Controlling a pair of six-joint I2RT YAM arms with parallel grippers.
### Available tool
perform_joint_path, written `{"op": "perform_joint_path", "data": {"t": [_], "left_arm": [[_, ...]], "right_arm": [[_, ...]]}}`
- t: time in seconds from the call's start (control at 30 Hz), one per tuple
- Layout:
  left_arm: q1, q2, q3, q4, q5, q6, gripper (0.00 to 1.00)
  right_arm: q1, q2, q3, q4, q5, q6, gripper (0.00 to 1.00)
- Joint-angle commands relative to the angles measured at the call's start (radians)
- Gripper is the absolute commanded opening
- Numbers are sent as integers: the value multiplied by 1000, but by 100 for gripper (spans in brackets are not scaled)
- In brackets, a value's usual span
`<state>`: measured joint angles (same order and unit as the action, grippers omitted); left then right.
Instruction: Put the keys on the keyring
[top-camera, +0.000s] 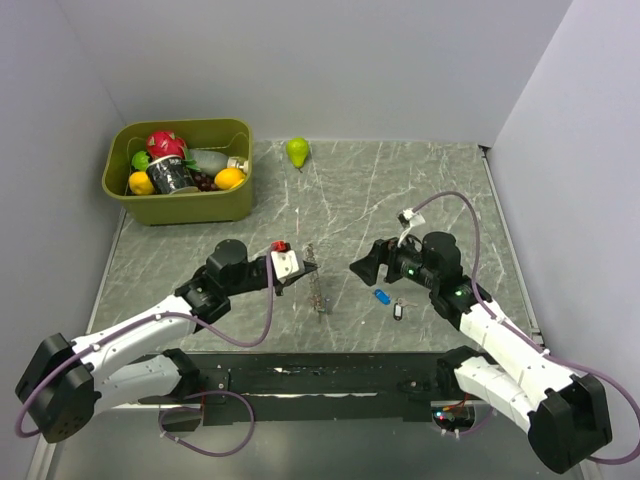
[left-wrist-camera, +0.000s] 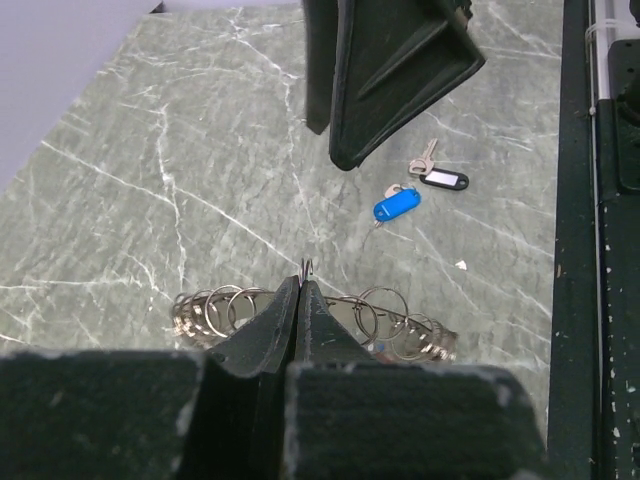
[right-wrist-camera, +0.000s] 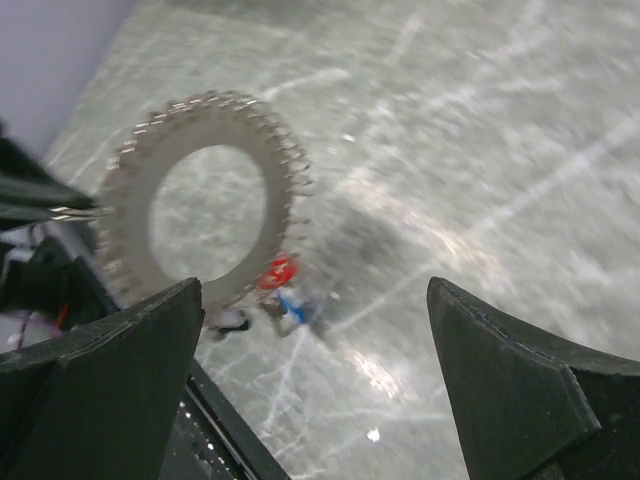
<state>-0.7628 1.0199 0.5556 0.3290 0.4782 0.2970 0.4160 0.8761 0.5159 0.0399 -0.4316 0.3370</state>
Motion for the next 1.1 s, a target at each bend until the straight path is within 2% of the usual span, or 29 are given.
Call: {"op": "perform_joint_path", "data": {"t": [0.0, 0.13, 0.17, 0.33, 0.5, 0.63, 0.7, 0.83, 1.0, 1.07], "left_arm": [[14, 9, 67, 62, 43, -45, 1], [26, 16, 64, 76, 46, -68, 1], [28, 19, 67, 71, 45, -68, 1], [28, 34, 69, 82, 51, -75, 1], [28, 32, 70, 65, 60, -67, 1], [30, 25, 52, 87, 51, -67, 1], [26, 19, 43, 96, 59, -68, 1], [26, 11, 29, 116, 63, -68, 1], [28, 12, 35, 104, 76, -61, 1], [26, 9, 29, 108, 82, -59, 1]], "right_arm": [[-5, -37, 39, -165, 210, 59, 98], [-5, -34, 68, -299, 358, 111, 96], [-3, -28, 75, -320, 393, 126, 92], [-5, 41, 95, -408, 448, 194, 82], [-2, 136, 101, -434, 442, 230, 72], [0, 184, 102, -445, 444, 244, 59], [0, 199, 98, -451, 452, 250, 58], [1, 225, 81, -439, 450, 260, 51], [3, 264, 70, -423, 449, 266, 50], [6, 271, 70, -422, 456, 267, 47]]}}
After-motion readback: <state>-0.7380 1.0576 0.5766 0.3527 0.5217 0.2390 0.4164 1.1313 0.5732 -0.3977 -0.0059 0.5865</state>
